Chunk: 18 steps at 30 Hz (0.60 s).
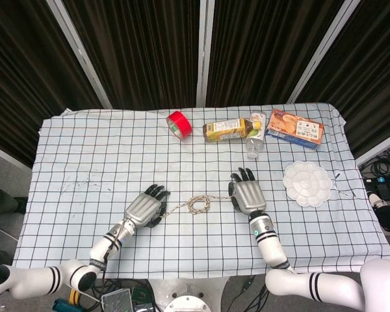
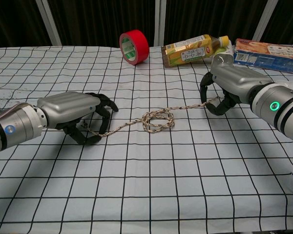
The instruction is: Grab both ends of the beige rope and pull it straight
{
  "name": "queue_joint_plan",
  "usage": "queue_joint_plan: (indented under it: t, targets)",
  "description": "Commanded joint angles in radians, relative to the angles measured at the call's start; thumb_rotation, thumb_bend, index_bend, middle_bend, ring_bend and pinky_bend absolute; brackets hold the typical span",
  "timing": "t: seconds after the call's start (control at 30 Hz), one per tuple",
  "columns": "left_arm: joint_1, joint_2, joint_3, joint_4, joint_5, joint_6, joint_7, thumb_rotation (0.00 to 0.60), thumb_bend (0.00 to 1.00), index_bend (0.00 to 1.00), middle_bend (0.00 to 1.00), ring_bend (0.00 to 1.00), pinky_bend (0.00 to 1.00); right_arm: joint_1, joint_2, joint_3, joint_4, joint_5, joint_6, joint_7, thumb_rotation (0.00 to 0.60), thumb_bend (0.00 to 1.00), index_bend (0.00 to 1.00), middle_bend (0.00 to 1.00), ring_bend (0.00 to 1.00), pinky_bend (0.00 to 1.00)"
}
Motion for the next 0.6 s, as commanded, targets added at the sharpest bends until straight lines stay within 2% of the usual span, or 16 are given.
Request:
queue_joint_plan:
  t: [0.03,0.4,0.6]
  targets:
    - [0.000,-0.002,-0.001,0.004,0.003,0.004,-0.007,0.600,0.38,0.56,0.12,0.00,0.00,0.000,0.000,0.000,0.000,0.000,0.000,0.001,0.600,0.43,0.56,0.18,0.00,0.00]
    - [0.016,0.026,0.002,0.001,0.022,0.034,-0.052,0.600,0.40,0.58,0.13,0.00,0.00,-0.011,0.026,0.003,-0.021,0.001,0.012,0.013,0.600,0.45,0.56,0.18,0.00,0.00]
    - [0.066,0.089,0.014,-0.010,0.037,0.094,-0.111,0.600,0.40,0.58,0.13,0.00,0.00,-0.045,0.100,-0.001,-0.065,-0.013,0.021,0.056,0.600,0.46,0.56,0.18,0.00,0.00]
